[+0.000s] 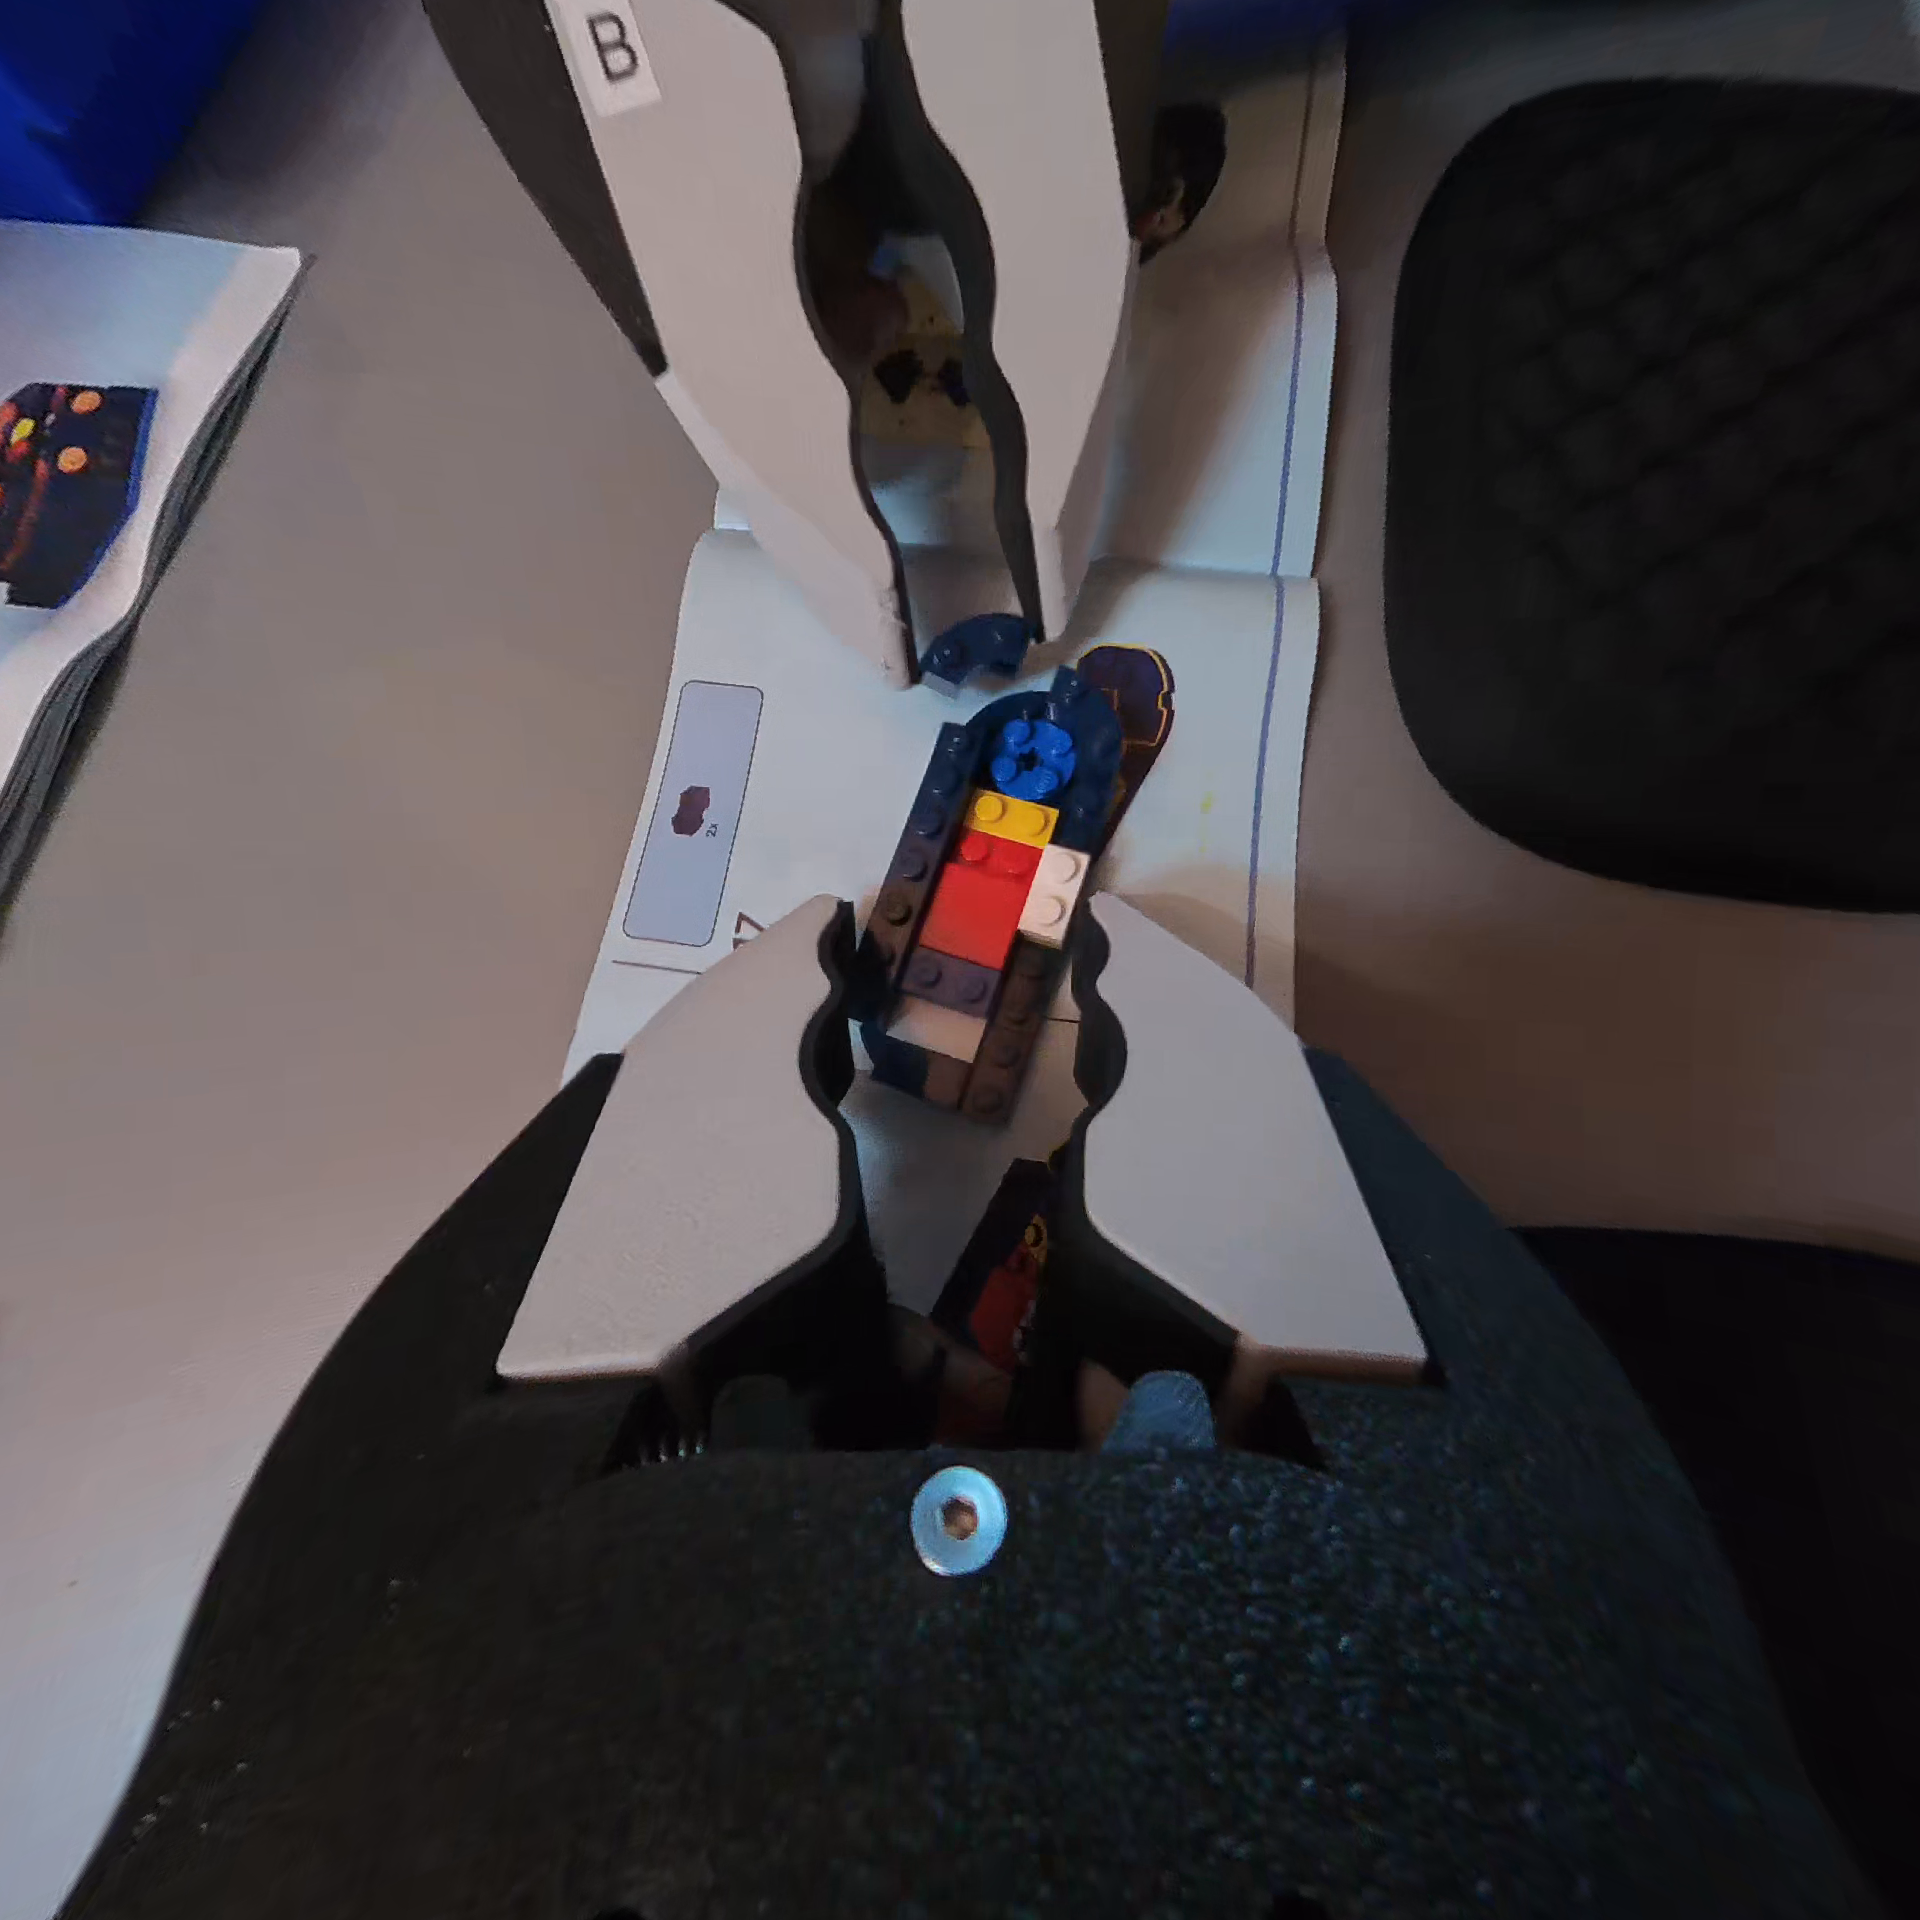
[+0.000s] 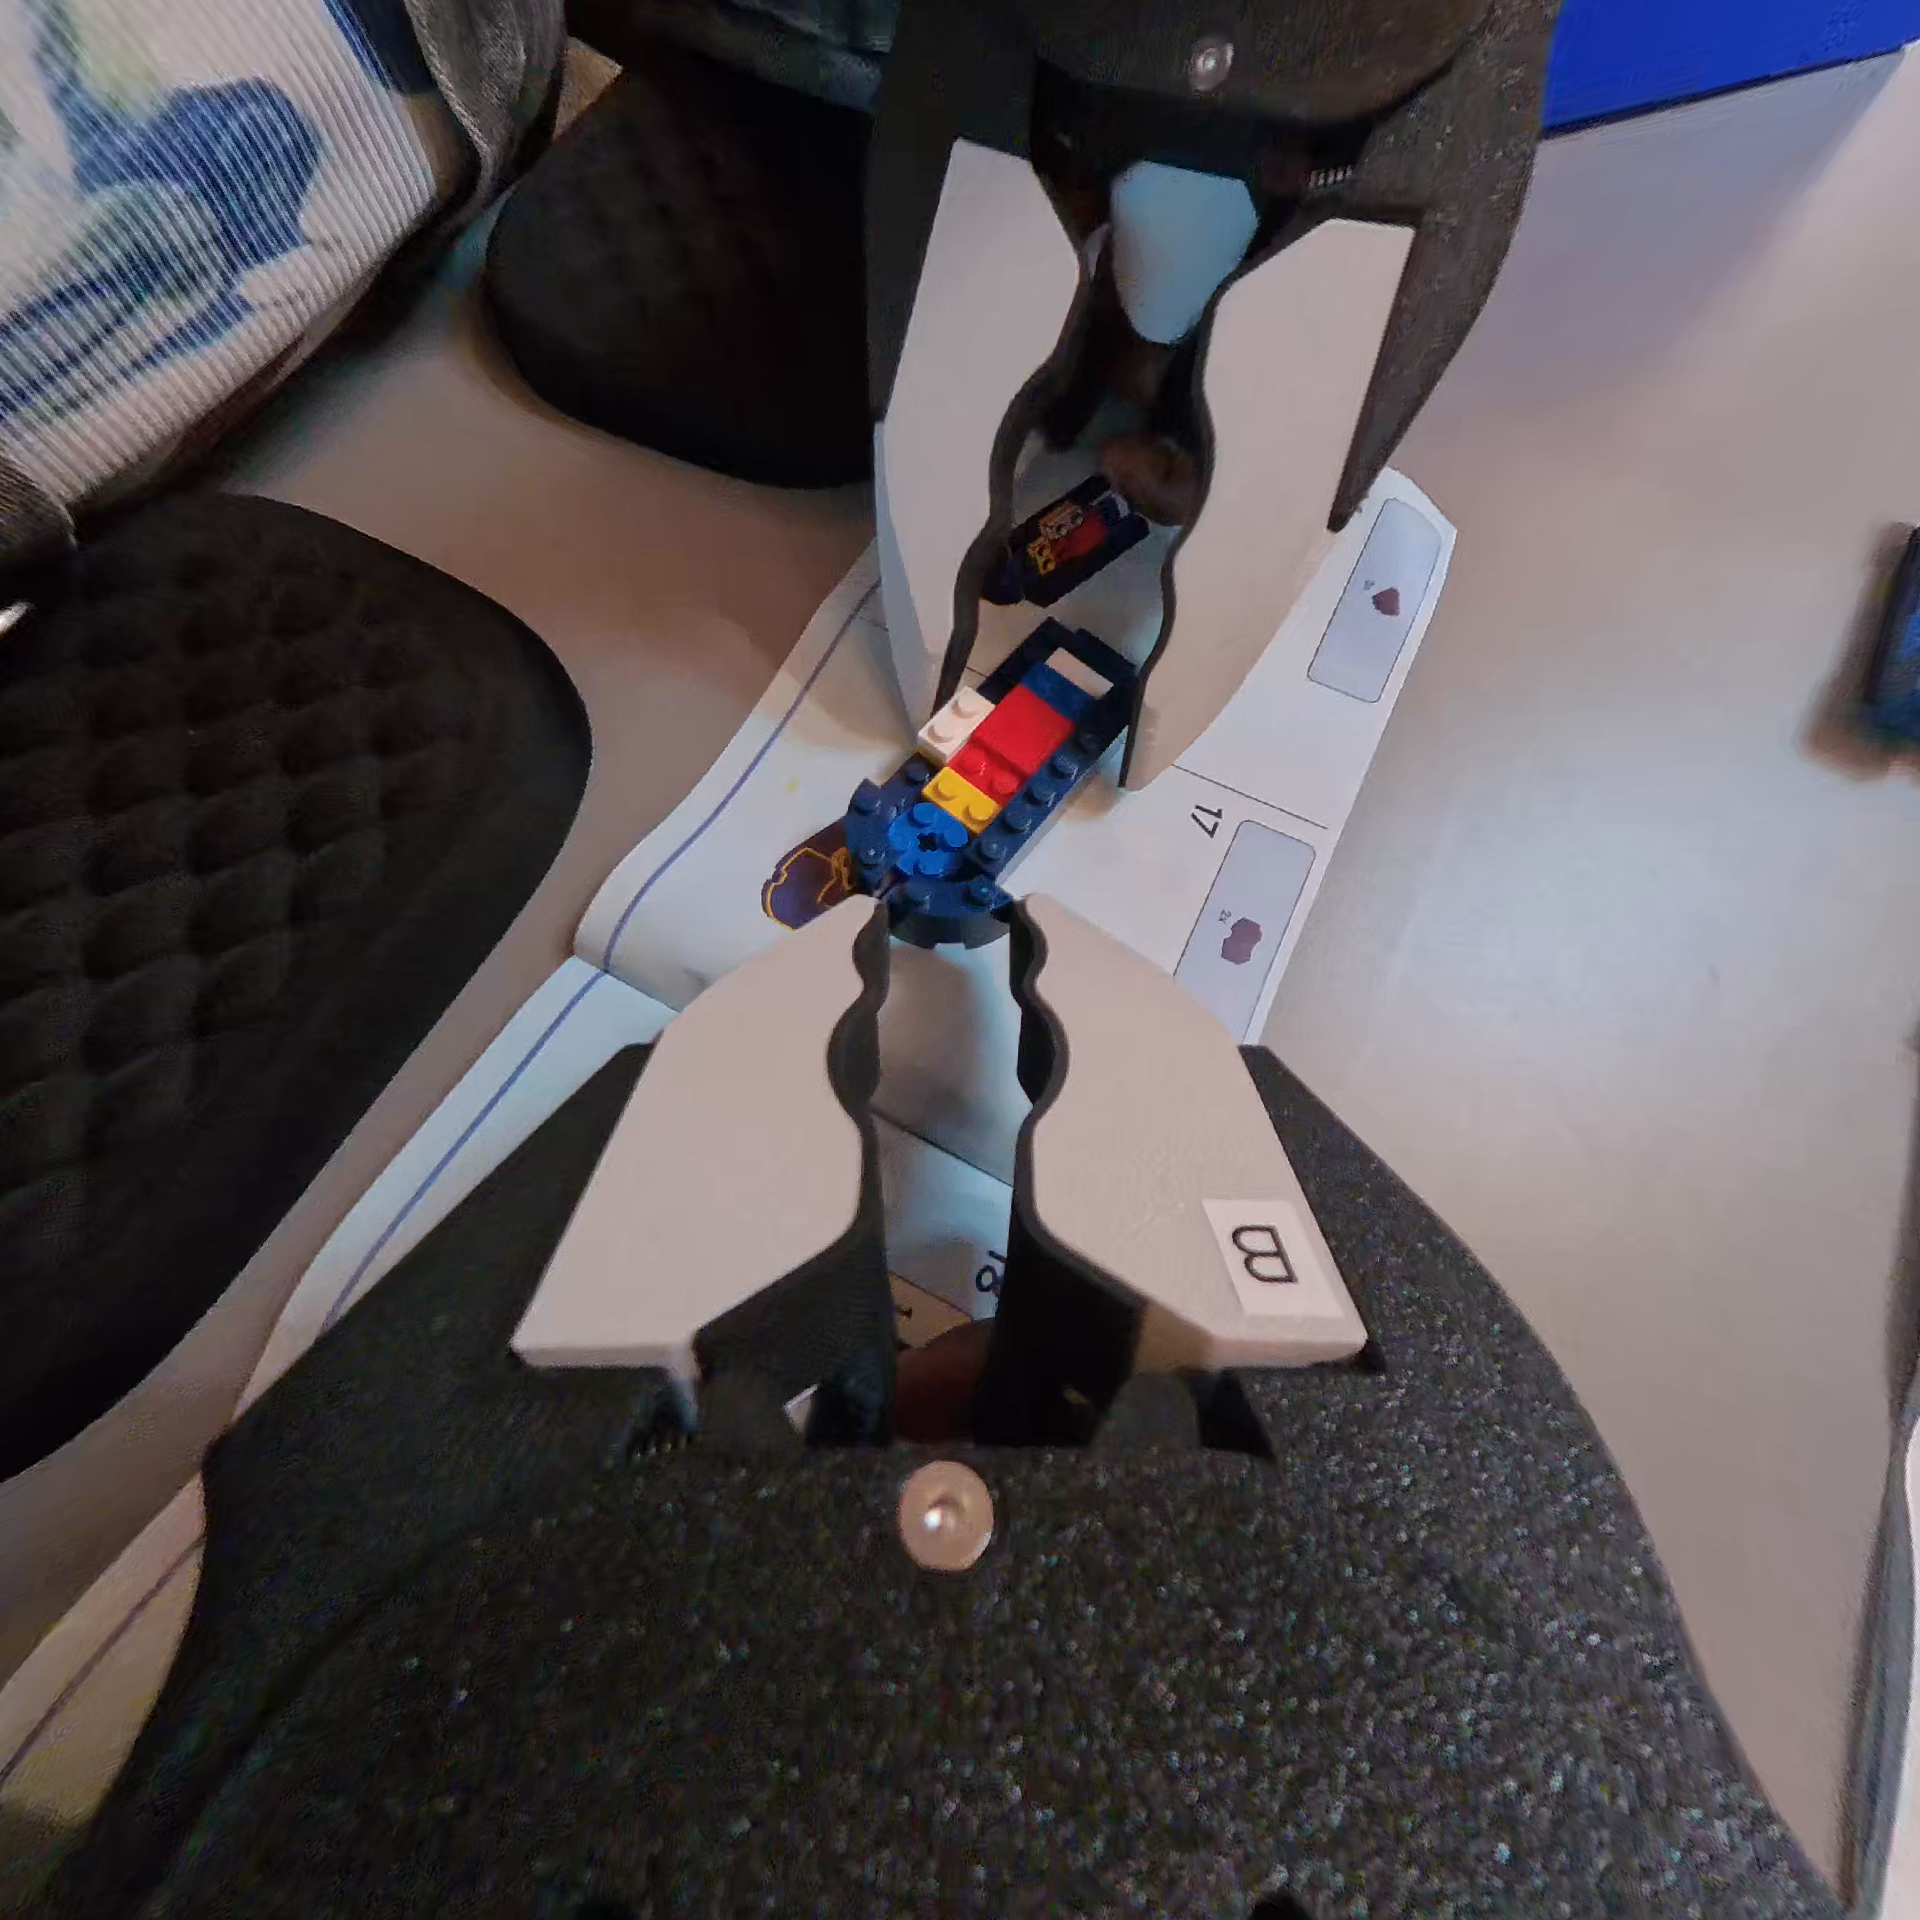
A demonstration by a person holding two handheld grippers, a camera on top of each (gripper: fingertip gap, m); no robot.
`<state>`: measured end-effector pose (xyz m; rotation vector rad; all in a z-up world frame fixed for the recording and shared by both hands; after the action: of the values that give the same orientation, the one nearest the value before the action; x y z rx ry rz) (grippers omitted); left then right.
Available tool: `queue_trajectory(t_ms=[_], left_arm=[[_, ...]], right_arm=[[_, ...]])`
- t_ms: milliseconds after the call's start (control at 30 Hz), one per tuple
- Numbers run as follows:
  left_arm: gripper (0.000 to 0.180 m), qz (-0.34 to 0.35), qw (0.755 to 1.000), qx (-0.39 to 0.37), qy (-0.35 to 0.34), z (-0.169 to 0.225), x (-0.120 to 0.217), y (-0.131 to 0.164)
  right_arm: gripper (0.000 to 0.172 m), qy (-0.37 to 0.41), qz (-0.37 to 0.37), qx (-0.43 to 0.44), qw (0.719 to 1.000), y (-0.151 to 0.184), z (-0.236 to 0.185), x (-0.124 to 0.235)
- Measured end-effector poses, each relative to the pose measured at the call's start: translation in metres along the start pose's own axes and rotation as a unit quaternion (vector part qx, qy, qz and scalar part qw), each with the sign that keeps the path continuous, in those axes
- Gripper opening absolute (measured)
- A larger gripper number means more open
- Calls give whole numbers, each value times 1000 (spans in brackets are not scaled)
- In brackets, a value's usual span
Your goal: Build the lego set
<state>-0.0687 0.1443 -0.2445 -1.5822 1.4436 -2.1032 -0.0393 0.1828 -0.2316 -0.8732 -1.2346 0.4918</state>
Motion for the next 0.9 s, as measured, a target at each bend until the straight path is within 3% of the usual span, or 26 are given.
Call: queue_trajectory(t_ms=[900], left_arm=[[39, 2, 1000, -1, 8, 1, -2, 1]], right_arm=[[20, -22, -34, 25, 999, 7, -6, -11]])
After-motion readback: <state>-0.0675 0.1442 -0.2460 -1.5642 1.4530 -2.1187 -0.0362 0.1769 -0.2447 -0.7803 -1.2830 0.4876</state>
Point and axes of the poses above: each gripper's, where its closed fingertips meet, x back along the fingers, y out of its underside, z = x × y across the jaws, the point moved 1 cm from there along x, back along the fingers, and after that the axes turned 3 degrees about y, right-handed, at the moved point
